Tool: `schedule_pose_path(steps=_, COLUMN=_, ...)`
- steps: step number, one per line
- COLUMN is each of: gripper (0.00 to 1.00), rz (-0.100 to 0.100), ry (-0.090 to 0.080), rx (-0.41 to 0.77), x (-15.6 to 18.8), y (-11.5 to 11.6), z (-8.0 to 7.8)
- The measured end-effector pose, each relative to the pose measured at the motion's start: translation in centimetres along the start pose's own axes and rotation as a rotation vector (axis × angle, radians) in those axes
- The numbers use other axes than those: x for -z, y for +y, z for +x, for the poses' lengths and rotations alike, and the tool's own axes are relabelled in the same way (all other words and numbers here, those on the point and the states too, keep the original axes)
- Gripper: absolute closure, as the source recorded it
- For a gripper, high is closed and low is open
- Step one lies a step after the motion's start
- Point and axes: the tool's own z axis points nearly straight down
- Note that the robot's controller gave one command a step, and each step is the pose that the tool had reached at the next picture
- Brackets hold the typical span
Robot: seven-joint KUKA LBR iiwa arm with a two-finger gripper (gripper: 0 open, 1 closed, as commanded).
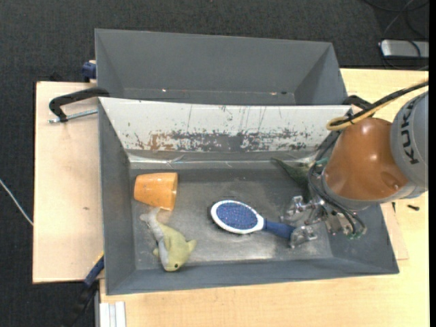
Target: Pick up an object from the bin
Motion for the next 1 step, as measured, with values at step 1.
schedule_pose_path(steps=1, gripper=1.0, rz=-0.001, ry=-0.001, rx=0.205, x=4.99, y=0.82, z=-1.91)
